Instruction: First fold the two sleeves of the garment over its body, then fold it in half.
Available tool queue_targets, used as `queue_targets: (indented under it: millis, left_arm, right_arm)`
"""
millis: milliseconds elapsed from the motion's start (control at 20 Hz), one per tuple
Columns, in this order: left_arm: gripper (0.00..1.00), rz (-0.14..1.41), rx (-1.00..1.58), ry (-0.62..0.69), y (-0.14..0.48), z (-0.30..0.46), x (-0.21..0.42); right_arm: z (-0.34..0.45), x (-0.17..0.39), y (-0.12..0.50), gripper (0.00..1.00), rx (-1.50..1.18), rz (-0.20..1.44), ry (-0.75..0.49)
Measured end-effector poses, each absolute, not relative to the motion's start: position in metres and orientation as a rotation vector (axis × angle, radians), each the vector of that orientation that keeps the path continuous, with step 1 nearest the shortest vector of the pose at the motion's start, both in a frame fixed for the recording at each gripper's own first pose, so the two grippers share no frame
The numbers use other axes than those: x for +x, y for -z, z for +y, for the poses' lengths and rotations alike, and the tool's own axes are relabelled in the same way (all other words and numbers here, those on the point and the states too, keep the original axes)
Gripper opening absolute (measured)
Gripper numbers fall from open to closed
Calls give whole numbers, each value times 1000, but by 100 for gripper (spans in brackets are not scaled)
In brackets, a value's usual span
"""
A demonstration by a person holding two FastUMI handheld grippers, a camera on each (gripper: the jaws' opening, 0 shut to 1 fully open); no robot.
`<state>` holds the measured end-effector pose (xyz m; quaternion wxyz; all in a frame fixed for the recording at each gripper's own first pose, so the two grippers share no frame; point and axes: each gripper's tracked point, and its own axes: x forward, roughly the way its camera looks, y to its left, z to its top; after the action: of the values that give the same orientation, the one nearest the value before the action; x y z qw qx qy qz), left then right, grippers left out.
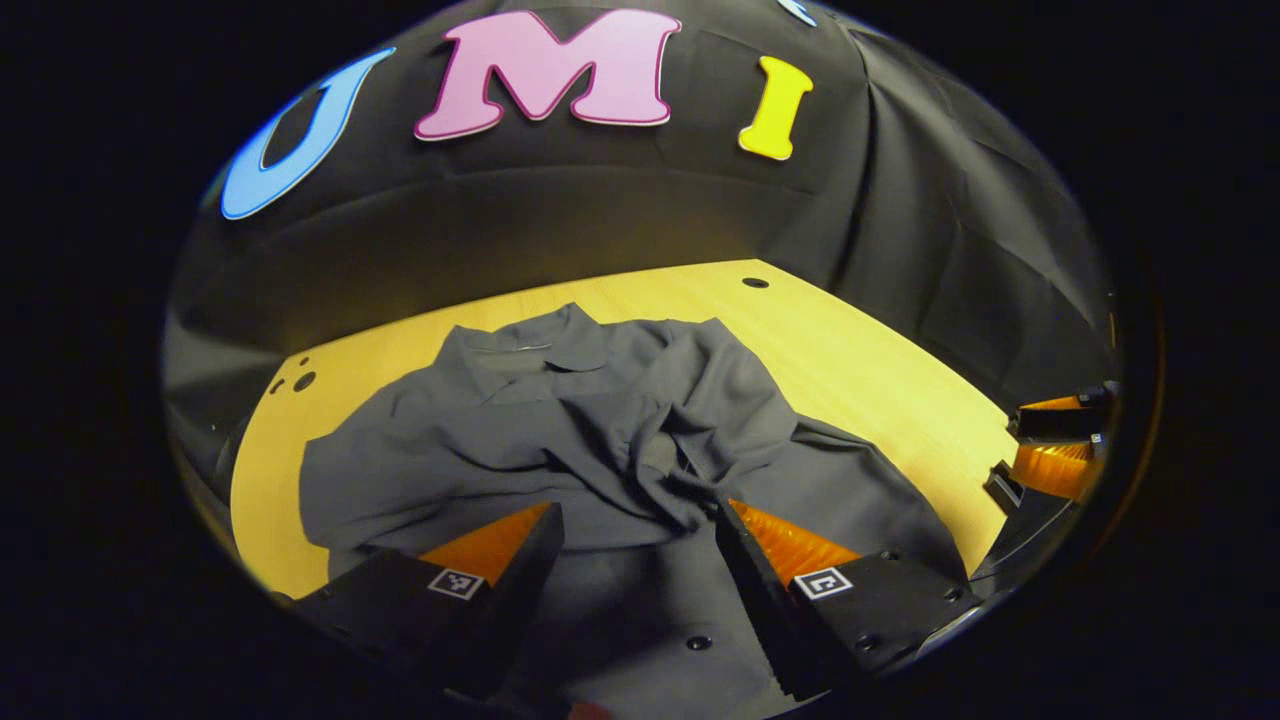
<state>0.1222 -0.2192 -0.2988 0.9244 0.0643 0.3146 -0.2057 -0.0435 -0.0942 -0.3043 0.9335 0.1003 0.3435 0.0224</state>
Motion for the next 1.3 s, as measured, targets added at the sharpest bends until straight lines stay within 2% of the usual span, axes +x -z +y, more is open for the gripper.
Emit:
queue_targets:
  millis: [200, 500, 750, 800, 1000, 1250, 1300]
  left_arm:
    - [96, 624, 66, 396, 268, -182, 87]
    - [98, 657, -7, 265, 253, -93, 27]
    - [98, 760, 24, 211, 290, -34, -28]
    - [96, 780, 25, 203, 298, -27, -36]
    - [98, 898, 3, 189, 338, -12, -66]
    - [96, 961, 0, 182, 361, -12, -69]
    - [98, 967, 3, 182, 364, -13, -66]
  right_arm:
    - [-79, -63, 310, 88, 200, 744, -79]
    - [-57, -119, 332, 94, 184, 868, -131]
    - [-45, -156, 357, 94, 156, 961, -148]
    - [-42, -159, 362, 94, 154, 975, -149]
    - [-30, -169, 375, 94, 164, 1019, -152]
    - [-4, -172, 392, 95, 125, 1071, -185]
    - [-4, -171, 398, 95, 75, 1086, -177]
